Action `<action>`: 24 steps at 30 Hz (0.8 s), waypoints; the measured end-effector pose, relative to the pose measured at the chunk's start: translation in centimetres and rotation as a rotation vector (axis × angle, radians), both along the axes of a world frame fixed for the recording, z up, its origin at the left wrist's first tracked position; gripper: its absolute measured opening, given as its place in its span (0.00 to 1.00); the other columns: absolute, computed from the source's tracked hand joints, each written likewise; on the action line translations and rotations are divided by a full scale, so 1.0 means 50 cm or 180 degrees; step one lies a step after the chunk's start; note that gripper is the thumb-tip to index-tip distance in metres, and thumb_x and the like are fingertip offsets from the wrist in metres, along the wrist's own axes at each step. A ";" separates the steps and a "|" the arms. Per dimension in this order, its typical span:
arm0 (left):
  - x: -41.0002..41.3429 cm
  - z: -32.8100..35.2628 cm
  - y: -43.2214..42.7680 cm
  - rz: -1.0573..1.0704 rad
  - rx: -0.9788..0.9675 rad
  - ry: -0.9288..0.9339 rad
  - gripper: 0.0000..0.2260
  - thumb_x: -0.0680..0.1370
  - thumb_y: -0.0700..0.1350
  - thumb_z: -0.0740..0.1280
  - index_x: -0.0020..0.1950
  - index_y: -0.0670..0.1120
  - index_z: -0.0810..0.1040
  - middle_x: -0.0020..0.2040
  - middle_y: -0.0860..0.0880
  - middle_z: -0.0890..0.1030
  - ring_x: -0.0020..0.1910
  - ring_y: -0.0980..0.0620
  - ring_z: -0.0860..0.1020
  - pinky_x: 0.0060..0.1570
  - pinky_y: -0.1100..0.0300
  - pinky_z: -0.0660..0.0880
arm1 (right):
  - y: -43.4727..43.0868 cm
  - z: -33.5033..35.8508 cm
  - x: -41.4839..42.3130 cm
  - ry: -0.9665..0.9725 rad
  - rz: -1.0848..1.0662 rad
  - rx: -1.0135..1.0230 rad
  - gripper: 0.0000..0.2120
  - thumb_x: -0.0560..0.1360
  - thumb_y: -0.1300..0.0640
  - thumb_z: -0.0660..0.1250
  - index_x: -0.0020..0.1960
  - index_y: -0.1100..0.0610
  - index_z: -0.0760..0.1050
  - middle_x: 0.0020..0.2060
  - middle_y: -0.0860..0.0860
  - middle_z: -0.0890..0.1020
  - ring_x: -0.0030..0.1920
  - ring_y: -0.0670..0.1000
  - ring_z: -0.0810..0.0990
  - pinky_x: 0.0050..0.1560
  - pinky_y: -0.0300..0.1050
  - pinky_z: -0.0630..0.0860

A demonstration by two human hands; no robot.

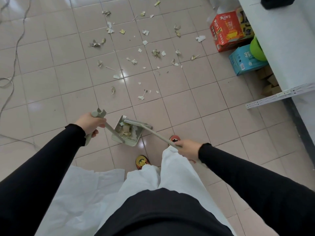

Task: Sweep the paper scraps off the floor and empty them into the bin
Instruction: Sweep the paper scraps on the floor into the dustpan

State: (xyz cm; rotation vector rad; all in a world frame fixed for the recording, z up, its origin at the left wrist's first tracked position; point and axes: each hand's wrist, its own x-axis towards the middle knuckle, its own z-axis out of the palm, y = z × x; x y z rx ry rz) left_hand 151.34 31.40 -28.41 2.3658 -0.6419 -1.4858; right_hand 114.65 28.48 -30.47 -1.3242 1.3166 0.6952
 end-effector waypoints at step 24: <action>0.000 -0.011 0.050 -0.0084 -0.0027 0.0122 0.11 0.79 0.42 0.66 0.59 0.36 0.75 0.51 0.40 0.79 0.28 0.49 0.68 0.26 0.63 0.65 | 0.026 0.028 0.051 0.0050 -0.0094 -0.0325 0.18 0.79 0.60 0.53 0.67 0.55 0.70 0.39 0.52 0.71 0.30 0.52 0.70 0.19 0.34 0.66</action>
